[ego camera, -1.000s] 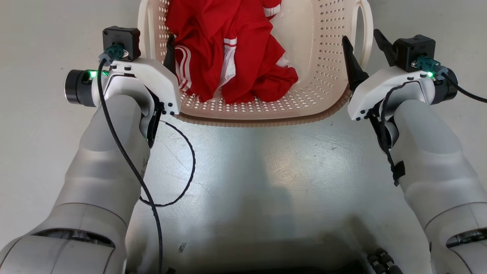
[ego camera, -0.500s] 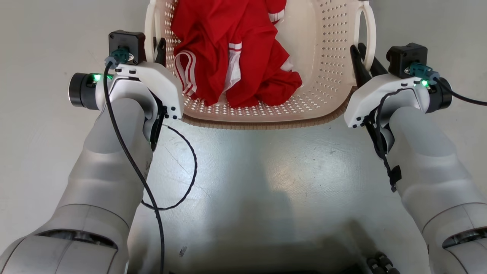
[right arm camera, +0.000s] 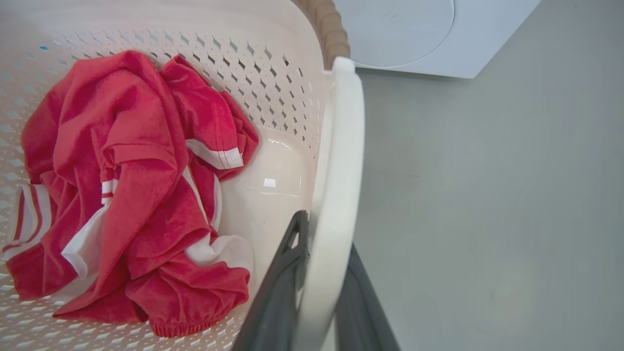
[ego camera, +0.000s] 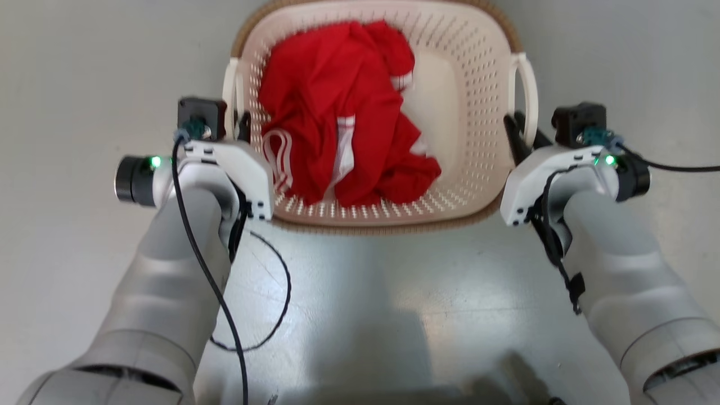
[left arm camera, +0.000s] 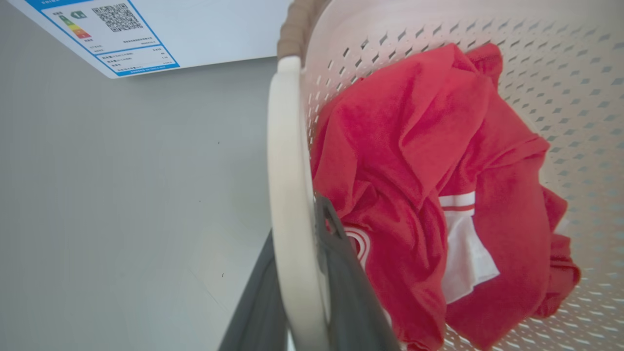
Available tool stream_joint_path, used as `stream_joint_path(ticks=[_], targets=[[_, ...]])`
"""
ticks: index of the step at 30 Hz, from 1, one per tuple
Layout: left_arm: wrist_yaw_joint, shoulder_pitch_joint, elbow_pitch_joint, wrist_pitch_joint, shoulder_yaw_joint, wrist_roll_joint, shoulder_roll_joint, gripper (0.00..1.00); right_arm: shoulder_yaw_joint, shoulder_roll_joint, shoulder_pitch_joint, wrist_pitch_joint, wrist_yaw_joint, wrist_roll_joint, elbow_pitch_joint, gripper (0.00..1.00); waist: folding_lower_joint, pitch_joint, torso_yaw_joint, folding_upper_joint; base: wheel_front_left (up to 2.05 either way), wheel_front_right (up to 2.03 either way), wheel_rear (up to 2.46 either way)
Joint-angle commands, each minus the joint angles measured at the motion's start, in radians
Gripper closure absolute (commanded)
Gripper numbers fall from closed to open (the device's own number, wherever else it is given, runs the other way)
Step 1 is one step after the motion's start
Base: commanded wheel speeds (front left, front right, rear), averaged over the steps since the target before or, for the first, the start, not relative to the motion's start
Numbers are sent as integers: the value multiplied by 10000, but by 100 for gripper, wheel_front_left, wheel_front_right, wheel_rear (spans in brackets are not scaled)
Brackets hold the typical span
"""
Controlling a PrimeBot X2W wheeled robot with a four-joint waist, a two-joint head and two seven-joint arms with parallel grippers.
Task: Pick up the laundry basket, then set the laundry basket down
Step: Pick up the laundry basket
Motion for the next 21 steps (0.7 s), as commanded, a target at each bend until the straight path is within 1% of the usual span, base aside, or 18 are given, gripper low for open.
stream_joint_path(ticks=[1,10,21], targets=[[26,390,-81,-78,48,-30,281,100,344,112,645,131,65,78,-12,100,-1,-372,-58,0,0,0,0],[-103,1622,93,-78,-183,-526,275,100,1575,112,1670,827,65,1036,-55,100,-1,-2122,-192,0,0,0,0],[-249,3443,146,115,-999,-1543,274,100,2726,112,3102,1514,65,1745,-138,100,-1,-4557,-334,0,0,0,0]])
